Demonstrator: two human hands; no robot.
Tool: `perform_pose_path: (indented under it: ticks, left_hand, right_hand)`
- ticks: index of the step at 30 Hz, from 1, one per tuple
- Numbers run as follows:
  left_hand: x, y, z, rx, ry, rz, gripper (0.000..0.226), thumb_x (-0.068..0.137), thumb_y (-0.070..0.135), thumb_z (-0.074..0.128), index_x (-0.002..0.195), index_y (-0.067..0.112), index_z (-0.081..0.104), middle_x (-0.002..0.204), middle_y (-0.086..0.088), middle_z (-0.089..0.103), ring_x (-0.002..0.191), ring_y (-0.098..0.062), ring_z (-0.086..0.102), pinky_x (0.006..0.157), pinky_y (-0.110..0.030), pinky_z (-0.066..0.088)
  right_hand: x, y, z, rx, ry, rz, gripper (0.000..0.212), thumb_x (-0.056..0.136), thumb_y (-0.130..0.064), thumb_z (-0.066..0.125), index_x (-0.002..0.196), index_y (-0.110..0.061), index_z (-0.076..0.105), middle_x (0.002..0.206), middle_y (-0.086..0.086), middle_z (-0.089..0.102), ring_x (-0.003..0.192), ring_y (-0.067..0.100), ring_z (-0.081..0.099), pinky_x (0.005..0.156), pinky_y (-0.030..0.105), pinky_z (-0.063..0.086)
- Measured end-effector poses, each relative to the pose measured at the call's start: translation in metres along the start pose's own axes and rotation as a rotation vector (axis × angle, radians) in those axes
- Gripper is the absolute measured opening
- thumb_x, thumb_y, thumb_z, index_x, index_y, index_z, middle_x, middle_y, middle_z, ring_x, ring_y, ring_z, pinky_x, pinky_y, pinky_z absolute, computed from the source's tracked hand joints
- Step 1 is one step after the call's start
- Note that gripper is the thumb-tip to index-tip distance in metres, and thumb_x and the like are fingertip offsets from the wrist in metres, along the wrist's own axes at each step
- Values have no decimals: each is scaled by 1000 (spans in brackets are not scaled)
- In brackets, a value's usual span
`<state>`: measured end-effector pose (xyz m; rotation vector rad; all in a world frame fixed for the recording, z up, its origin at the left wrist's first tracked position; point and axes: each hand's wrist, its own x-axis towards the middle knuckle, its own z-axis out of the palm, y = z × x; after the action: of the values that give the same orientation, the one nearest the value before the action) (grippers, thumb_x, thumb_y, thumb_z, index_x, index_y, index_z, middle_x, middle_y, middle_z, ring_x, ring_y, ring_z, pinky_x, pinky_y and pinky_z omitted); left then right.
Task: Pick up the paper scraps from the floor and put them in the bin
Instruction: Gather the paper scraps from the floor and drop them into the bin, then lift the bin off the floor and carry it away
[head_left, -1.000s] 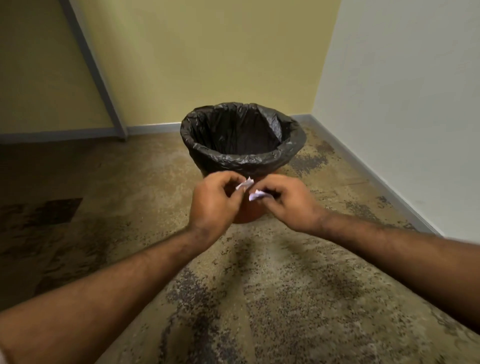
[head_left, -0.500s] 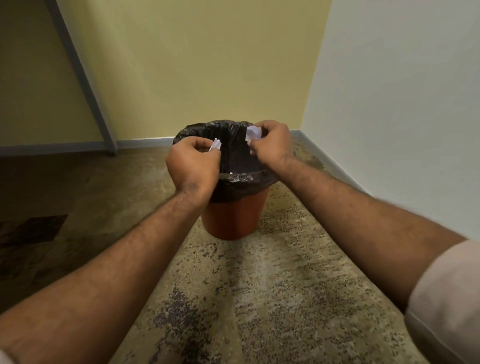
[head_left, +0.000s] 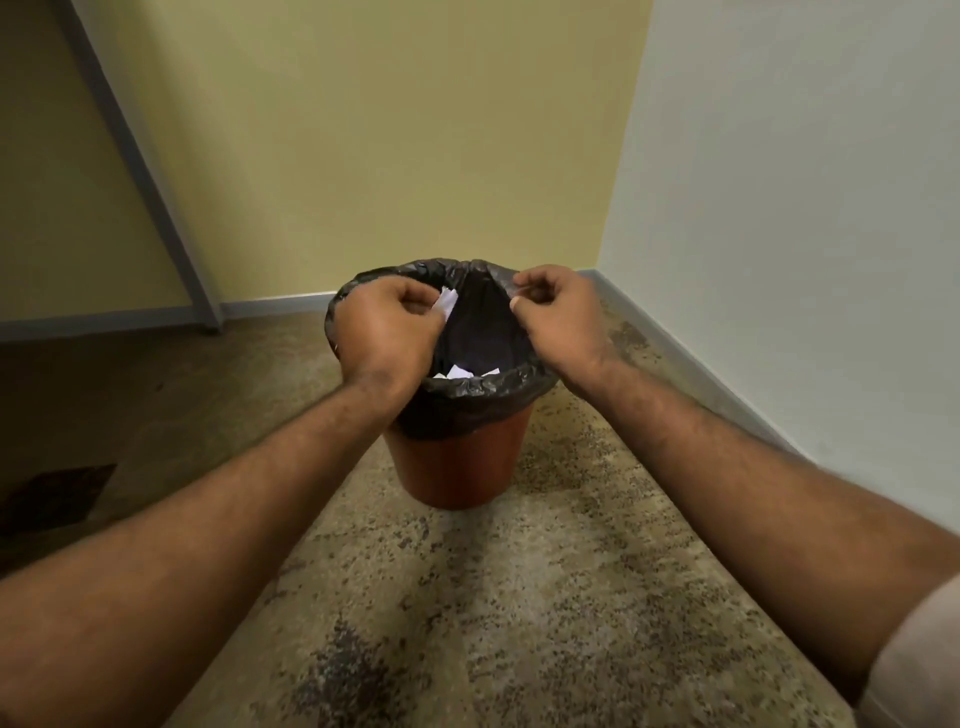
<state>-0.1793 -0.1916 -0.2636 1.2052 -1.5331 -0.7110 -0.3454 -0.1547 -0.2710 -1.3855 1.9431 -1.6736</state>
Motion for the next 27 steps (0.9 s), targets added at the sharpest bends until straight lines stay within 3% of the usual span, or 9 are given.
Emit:
perform_pose_path:
  ticks: [2, 4, 6, 10, 13, 16, 20, 24, 27]
  left_hand:
    - [12, -2, 5, 15, -44, -8, 18, 77, 35, 82, 65, 28, 70, 64, 2, 74, 59, -18, 72, 67, -41, 63]
    - [18, -9, 10, 26, -113, -3, 9, 80, 31, 80, 83, 24, 77, 81, -3, 78, 66, -19, 74, 68, -39, 64]
    - [21, -19, 13, 115, -159, 48, 33, 82, 33, 78, 111, 19, 75, 107, -2, 77, 90, -16, 74, 85, -36, 61]
    - [32, -33, 8, 361, -47, 163, 36, 82, 38, 72, 116, 24, 72, 123, 1, 69, 115, -20, 62, 102, -35, 49]
    - [50, -41, 4, 597, 48, 114, 39, 81, 36, 67, 119, 27, 67, 132, -5, 56, 126, -28, 45, 104, -40, 38]
    - [63, -49, 11, 700, 6, -104, 65, 83, 56, 56, 137, 20, 51, 145, -11, 44, 135, -34, 36, 109, -47, 32]
    - [70, -61, 27, 599, -8, -354, 76, 91, 55, 50, 149, 8, 34, 153, -14, 36, 140, -36, 36, 114, -42, 31]
    - [64, -63, 20, 602, -19, -343, 71, 93, 37, 53, 152, 7, 27, 156, -12, 32, 141, -32, 38, 116, -39, 32]
    - [58, -57, 19, 645, -51, -312, 74, 90, 21, 54, 154, 6, 19, 158, -12, 28, 141, -31, 36, 117, -35, 30]
  right_hand:
    - [0, 5, 1, -20, 18, -11, 16, 84, -8, 64, 92, -21, 68, 80, -6, 66, 80, 13, 65, 73, 33, 59]
    - [1, 13, 2, -36, 29, -27, 16, 84, -7, 62, 91, -20, 68, 79, -6, 66, 78, 13, 64, 70, 30, 57]
    - [2, 20, 2, -53, 34, -35, 18, 85, -5, 59, 90, -20, 68, 79, -9, 64, 77, 10, 63, 70, 26, 55]
    - [5, 31, 0, -142, 82, -29, 17, 84, -8, 58, 88, -22, 68, 76, -18, 60, 74, 3, 60, 67, 20, 48]
    - [16, 37, 1, -256, 114, 5, 16, 83, -14, 59, 92, -20, 71, 85, -10, 65, 95, 18, 62, 84, 32, 53]
    - [33, 40, 6, -400, 6, 123, 32, 84, -33, 57, 110, -18, 69, 110, 4, 69, 109, 28, 60, 98, 43, 50]
    - [41, 45, 21, -542, -124, 287, 57, 91, -36, 51, 140, -8, 44, 148, 12, 42, 131, 33, 46, 106, 38, 39]
    - [36, 42, 24, -626, -139, 296, 70, 96, -31, 48, 153, -4, 15, 160, 11, 18, 135, 38, 40, 104, 39, 38]
    - [31, 41, 22, -687, -180, 307, 73, 97, -29, 47, 155, -5, 8, 163, 11, 10, 128, 41, 45, 101, 41, 40]
